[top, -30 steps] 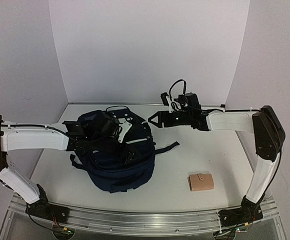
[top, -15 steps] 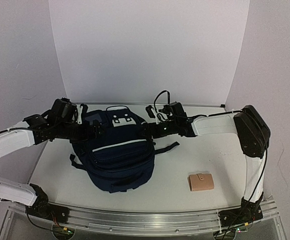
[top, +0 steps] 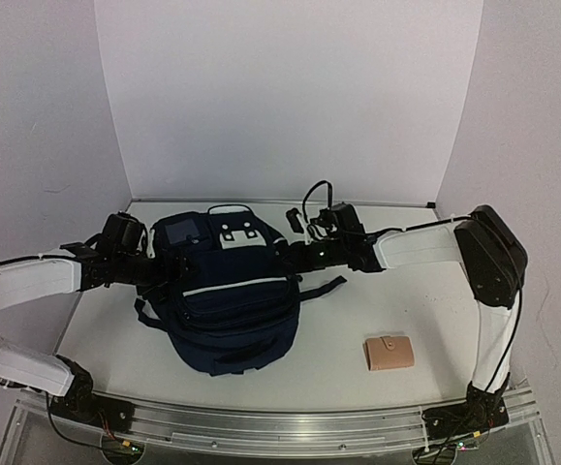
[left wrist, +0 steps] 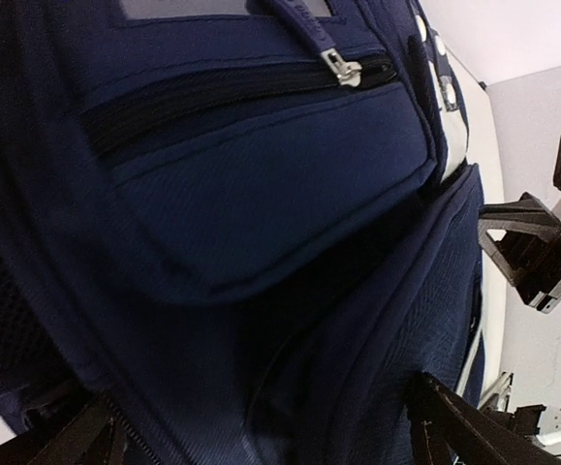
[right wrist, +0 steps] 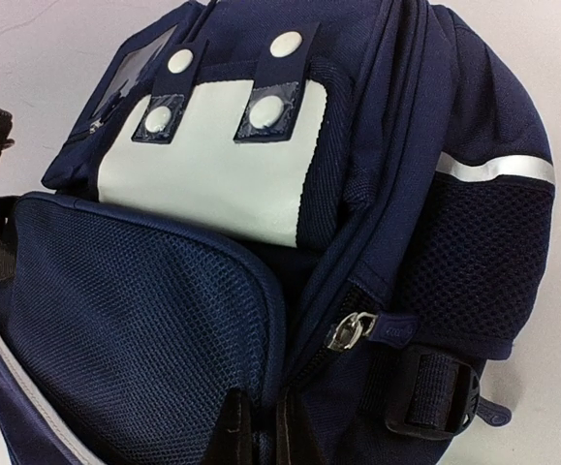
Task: Pack the student bag
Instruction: Adjust the student bag at the center of the board.
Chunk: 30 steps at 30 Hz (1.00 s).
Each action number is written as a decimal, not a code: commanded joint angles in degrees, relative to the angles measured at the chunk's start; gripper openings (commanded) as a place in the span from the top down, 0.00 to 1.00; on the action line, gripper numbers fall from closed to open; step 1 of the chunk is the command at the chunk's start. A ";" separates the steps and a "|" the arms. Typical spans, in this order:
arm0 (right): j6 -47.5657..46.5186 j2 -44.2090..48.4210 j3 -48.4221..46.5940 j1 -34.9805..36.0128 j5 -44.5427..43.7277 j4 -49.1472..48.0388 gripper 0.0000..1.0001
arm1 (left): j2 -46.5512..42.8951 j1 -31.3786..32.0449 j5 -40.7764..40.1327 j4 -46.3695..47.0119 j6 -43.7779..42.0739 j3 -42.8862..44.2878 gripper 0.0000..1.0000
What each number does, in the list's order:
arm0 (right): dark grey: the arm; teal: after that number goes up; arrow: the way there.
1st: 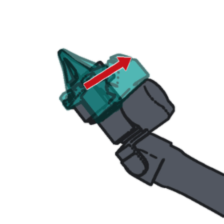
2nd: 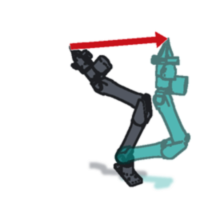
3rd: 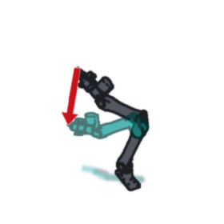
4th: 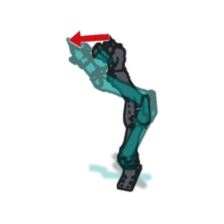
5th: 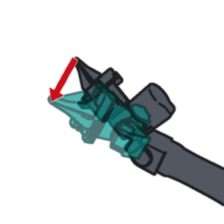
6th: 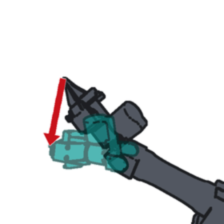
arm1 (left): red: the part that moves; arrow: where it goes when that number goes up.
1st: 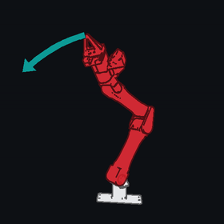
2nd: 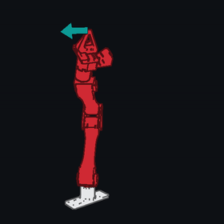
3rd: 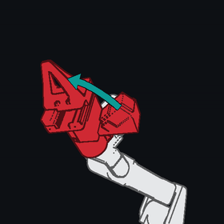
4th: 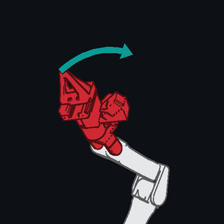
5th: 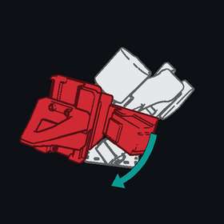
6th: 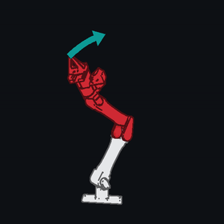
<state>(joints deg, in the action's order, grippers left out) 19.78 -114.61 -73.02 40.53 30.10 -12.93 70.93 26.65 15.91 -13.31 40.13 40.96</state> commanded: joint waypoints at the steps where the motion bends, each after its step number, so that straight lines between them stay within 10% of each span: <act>1: -1.64 7.95 7.42 4.92 1.62 0.79 1.00 | 10.08 -0.63 7.19 15.84 -4.22 6.20 0.00; 13: 12.35 8.20 8.56 28.23 -7.74 -8.41 0.99 | 32.17 -0.90 24.79 21.48 -21.58 29.16 0.03; 20: 13.49 14.95 6.10 31.45 -17.28 -5.43 0.45 | 32.28 -4.10 15.54 7.50 -32.92 40.65 0.02; 30: 18.44 23.21 6.74 28.02 -35.27 14.71 0.28 | 20.97 -4.76 -3.43 -8.13 -24.59 35.58 0.00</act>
<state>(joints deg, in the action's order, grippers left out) 33.55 -93.80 -66.02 69.93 1.24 -4.77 99.12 22.45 20.92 -12.18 10.59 79.52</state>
